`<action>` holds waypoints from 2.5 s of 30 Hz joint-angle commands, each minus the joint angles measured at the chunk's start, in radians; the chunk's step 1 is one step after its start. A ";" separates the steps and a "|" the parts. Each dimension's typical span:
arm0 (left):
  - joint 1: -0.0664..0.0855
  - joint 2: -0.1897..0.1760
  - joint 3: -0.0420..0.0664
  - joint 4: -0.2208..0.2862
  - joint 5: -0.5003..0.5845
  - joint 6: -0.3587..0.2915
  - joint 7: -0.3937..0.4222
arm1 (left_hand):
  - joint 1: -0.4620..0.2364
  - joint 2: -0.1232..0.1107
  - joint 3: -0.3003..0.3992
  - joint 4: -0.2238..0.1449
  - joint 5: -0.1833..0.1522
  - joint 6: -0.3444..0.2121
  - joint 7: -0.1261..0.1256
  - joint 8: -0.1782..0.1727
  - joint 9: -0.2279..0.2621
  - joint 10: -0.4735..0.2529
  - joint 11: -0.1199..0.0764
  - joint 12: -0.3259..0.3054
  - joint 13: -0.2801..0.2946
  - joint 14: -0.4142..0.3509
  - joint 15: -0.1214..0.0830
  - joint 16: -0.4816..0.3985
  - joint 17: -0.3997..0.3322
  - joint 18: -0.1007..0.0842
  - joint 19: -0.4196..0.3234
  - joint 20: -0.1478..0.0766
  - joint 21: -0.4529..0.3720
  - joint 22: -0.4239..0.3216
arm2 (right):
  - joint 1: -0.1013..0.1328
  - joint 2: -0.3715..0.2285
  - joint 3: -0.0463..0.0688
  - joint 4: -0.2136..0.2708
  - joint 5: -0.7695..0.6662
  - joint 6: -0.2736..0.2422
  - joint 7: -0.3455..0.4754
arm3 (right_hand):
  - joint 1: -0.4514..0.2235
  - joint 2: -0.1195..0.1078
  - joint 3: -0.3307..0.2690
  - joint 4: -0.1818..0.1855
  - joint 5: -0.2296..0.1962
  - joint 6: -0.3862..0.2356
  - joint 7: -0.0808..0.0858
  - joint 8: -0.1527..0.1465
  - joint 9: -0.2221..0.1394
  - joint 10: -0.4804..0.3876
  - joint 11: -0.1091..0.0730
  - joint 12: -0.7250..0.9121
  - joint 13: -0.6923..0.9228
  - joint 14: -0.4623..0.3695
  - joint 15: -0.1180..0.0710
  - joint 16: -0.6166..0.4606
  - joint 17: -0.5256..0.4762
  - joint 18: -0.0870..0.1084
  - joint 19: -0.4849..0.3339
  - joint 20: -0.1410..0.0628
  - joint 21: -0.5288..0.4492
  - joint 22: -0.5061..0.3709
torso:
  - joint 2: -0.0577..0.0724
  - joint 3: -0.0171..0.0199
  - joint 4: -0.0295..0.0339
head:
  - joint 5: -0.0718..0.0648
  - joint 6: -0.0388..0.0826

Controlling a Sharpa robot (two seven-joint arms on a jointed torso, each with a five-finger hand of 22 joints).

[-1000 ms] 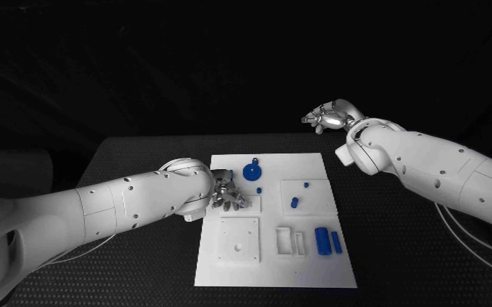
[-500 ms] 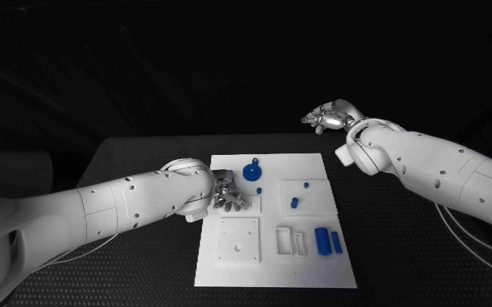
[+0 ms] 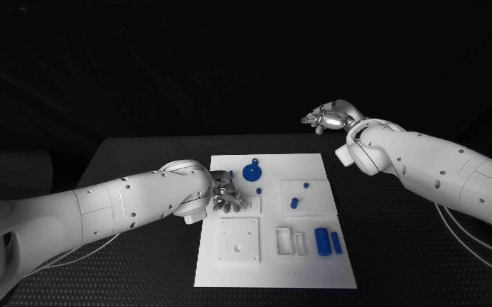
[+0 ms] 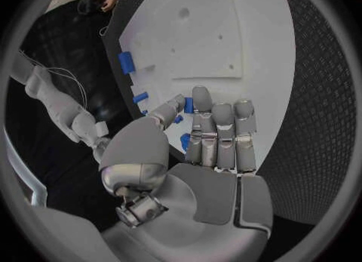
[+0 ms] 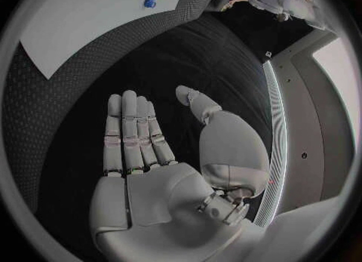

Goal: Assemble the parts on the task board

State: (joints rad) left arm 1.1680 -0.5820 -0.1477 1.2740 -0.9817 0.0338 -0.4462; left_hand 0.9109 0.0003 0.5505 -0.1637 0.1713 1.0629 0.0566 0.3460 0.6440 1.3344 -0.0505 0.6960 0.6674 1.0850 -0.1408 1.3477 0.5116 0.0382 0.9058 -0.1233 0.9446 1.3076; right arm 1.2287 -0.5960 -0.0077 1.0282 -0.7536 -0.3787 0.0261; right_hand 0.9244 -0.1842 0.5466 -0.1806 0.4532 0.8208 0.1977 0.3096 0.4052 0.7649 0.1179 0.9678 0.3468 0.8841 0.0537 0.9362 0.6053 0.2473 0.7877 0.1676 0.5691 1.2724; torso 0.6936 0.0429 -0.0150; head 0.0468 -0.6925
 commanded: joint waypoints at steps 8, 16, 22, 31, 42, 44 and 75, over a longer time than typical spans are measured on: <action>0.000 -0.006 0.002 0.014 0.056 -0.007 0.015 | 0.023 0.051 0.045 -0.066 0.030 0.017 -0.001 0.007 0.002 0.014 -0.002 -0.004 -0.003 0.006 -0.008 0.005 -0.001 -0.011 0.004 -0.115 0.008 0.019 | 0.000 0.001 0.000 0.001 -0.001 0.015 0.010 | -0.010 0.003 -0.003 -0.001 0.007 -0.007 0.002 0.002 -0.001 -0.006 0.001 0.006 -0.002 -0.008 0.002 0.007 -0.002 0.015 -0.003 0.006 -0.005 0.002 | 0.000 0.0002 0.0008 | 0.002 0.001; 0.006 -0.011 0.008 0.019 0.056 -0.005 0.014 | 0.036 0.035 0.058 -0.086 0.047 0.020 -0.002 0.007 0.002 0.017 -0.002 -0.005 -0.004 0.008 -0.008 0.006 -0.001 -0.010 0.008 -0.116 0.009 0.019 | 0.000 0.002 0.000 0.000 -0.001 0.017 0.010 | -0.010 0.003 -0.003 -0.001 0.008 -0.007 0.002 0.002 -0.001 -0.007 0.001 0.006 -0.003 -0.008 0.002 0.007 -0.002 0.015 -0.003 0.006 -0.005 0.002 | 0.000 -0.0001 0.0005 | 0.003 0.002; 0.011 -0.008 0.010 0.019 0.056 -0.001 0.012 | 0.037 0.035 0.059 -0.087 0.048 0.022 -0.003 0.007 0.002 0.019 -0.003 -0.004 -0.004 0.009 -0.008 0.007 -0.001 -0.010 0.009 -0.116 0.009 0.018 | -0.001 0.003 0.000 -0.002 -0.001 0.017 0.010 | -0.010 0.003 -0.003 -0.001 0.008 -0.007 0.002 0.002 -0.001 -0.007 0.001 0.007 -0.004 -0.008 0.002 0.007 -0.002 0.015 -0.003 0.006 -0.006 0.002 | 0.000 0.0002 0.0001 | 0.004 0.004; 0.024 -0.007 0.014 0.005 0.054 0.050 0.000 | 0.040 0.035 0.062 -0.089 0.057 0.025 -0.003 0.007 0.001 0.021 -0.003 -0.005 -0.004 0.011 -0.008 0.007 -0.001 -0.010 0.010 -0.116 0.010 0.018 | -0.004 0.005 0.000 -0.004 -0.001 0.018 0.010 | -0.010 0.003 -0.004 -0.001 0.008 -0.008 0.003 0.001 -0.002 -0.007 0.001 0.007 -0.005 -0.008 0.002 0.007 -0.003 0.015 -0.003 0.006 -0.006 0.003 | 0.000 0.0007 -0.0003 | 0.005 0.005; 0.050 0.012 0.015 -0.070 0.163 0.247 -0.030 | 0.039 0.039 0.063 -0.093 0.061 0.023 -0.002 0.005 0.001 0.018 -0.001 -0.007 -0.005 0.007 -0.005 0.006 -0.002 -0.012 0.005 -0.114 0.008 0.019 | -0.004 0.006 0.000 -0.005 -0.001 0.019 0.010 | -0.011 0.003 -0.004 -0.001 0.008 -0.008 0.003 0.001 -0.002 -0.007 0.001 0.008 -0.006 -0.009 0.002 0.008 -0.003 0.015 -0.003 0.006 -0.006 0.003 | 0.001 0.0005 -0.0006 | 0.003 0.001; 0.055 0.018 0.015 -0.089 0.193 0.272 -0.031 | 0.039 0.042 0.063 -0.094 0.061 0.022 -0.001 0.004 0.001 0.017 -0.001 -0.008 -0.005 0.006 -0.004 0.005 -0.002 -0.013 0.003 -0.113 0.008 0.019 | -0.004 0.006 0.000 -0.005 -0.001 0.018 0.010 | -0.011 0.003 -0.004 -0.001 0.008 -0.008 0.003 0.001 -0.002 -0.007 0.001 0.008 -0.006 -0.009 0.002 0.008 -0.003 0.015 -0.003 0.006 -0.006 0.003 | 0.001 0.0004 -0.0009 | 0.003 0.002; 0.087 0.088 0.013 -0.162 0.208 0.288 -0.060 | 0.023 0.060 0.058 -0.109 0.104 0.030 -0.004 0.005 0.008 0.023 -0.004 -0.002 -0.001 0.009 -0.003 0.016 0.003 -0.012 0.002 -0.111 0.015 0.021 | -0.004 0.013 0.000 -0.005 -0.001 0.019 0.010 | -0.010 0.003 -0.004 -0.002 0.008 -0.008 0.003 0.001 -0.003 -0.008 0.001 0.010 -0.009 -0.009 0.002 0.009 -0.005 0.015 -0.003 0.006 -0.008 0.004 | 0.000 0.0002 0.0003 | 0.008 -0.005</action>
State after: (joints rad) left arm 1.2524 -0.4976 -0.1348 1.1118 -0.7495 0.3115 -0.5001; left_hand 0.9026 0.0211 0.5277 -0.1878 0.2700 1.0878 0.0533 0.3477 0.6503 1.3526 -0.0539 0.6922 0.6646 1.0944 -0.1348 1.3593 0.5133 0.0381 0.9058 -0.1233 0.9562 1.3074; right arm 1.2248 -0.5839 -0.0077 1.0224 -0.7533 -0.3724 0.0259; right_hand 0.9244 -0.1842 0.5466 -0.1806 0.4570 0.8174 0.2011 0.3097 0.4038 0.7649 0.1180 0.9717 0.3389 0.8806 0.0573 0.9402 0.6014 0.2471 0.7877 0.1676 0.5652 1.2747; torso 0.6937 0.0435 -0.0147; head 0.0543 -0.6969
